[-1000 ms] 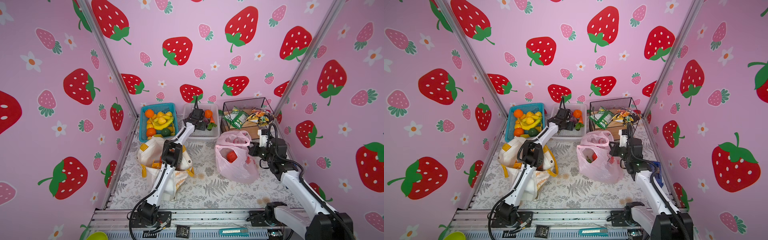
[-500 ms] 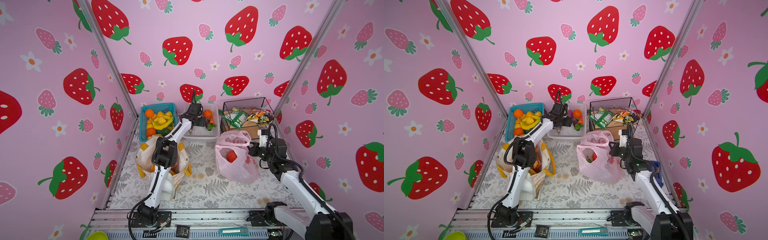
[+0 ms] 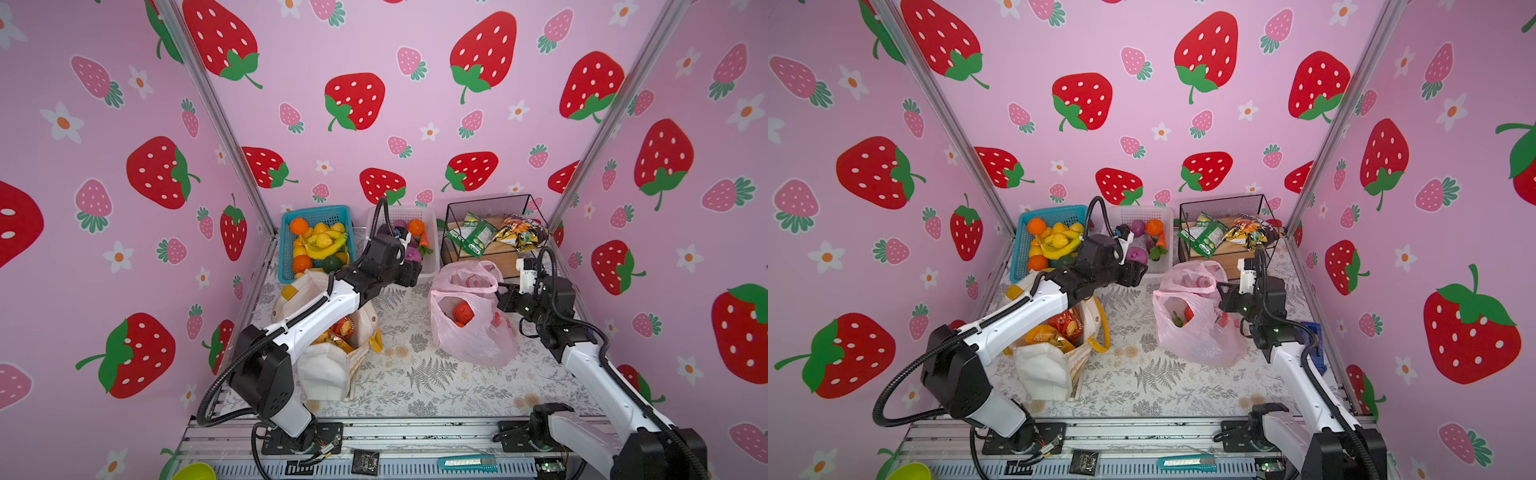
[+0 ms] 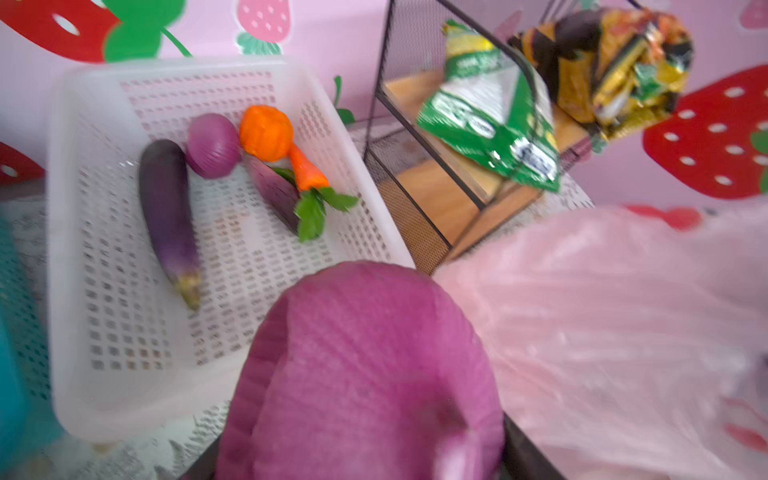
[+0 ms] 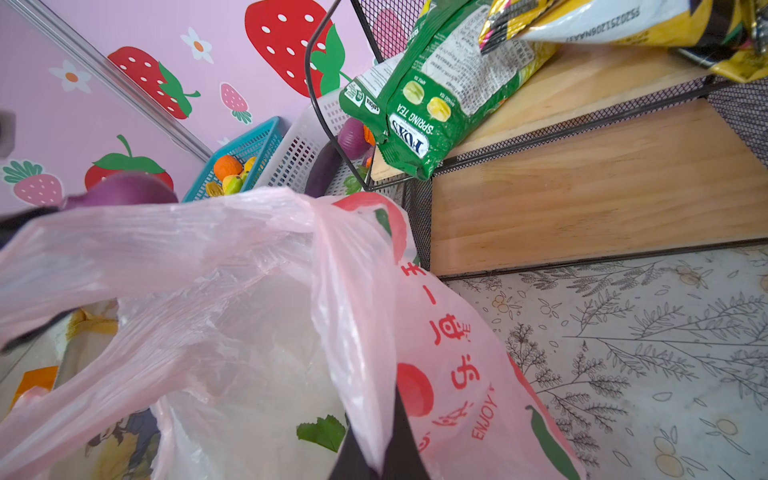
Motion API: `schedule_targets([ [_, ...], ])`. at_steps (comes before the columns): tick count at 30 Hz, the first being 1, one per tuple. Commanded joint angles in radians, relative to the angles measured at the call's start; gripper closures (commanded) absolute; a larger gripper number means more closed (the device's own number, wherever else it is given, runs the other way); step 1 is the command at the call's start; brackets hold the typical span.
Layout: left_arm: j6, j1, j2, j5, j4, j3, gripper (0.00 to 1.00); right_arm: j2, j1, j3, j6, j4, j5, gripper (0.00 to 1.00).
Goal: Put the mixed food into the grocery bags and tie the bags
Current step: 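Lift the red onion and carry it over the pink bag, then lower the red onion into the pink bag and open the left gripper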
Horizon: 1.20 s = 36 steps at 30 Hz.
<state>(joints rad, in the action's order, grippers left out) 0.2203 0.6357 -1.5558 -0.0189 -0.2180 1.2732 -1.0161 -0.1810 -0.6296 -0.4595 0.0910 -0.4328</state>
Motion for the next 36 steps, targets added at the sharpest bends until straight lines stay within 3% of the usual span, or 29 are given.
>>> schedule_targets([
  [1, 0.023, 0.064, 0.054, 0.030, 0.019, -0.087, 0.62, 0.019, 0.002, 0.006, -0.015, 0.041, -0.028, 1.00],
  [3, 0.021, 0.103, 0.082, 0.056, -0.015, -0.128, 0.63, 0.024, 0.002, 0.008, -0.016, 0.045, -0.028, 1.00],
  [8, 0.023, 0.196, 0.154, -0.015, -0.016, -0.221, 0.65, 0.036, 0.003, 0.019, -0.022, 0.045, -0.029, 1.00],
  [14, 0.003, 0.280, 0.206, -0.072, 0.023, -0.216, 0.67, 0.038, 0.001, 0.029, -0.036, 0.053, -0.050, 1.00],
  [19, -0.018, 0.300, 0.165, -0.171, 0.060, -0.172, 0.68, 0.043, -0.002, 0.039, -0.045, 0.053, -0.058, 1.00],
  [25, -0.037, 0.300, 0.018, -0.239, 0.129, -0.070, 0.67, 0.050, -0.015, 0.041, -0.062, 0.068, -0.088, 1.00],
  [31, -0.043, 0.300, -0.157, -0.138, 0.150, 0.022, 0.57, 0.060, -0.027, 0.047, -0.064, 0.062, -0.090, 1.00],
  [36, -0.037, 0.300, -0.211, -0.068, 0.177, -0.009, 0.49, 0.079, -0.026, 0.045, -0.038, 0.033, -0.036, 1.00],
])
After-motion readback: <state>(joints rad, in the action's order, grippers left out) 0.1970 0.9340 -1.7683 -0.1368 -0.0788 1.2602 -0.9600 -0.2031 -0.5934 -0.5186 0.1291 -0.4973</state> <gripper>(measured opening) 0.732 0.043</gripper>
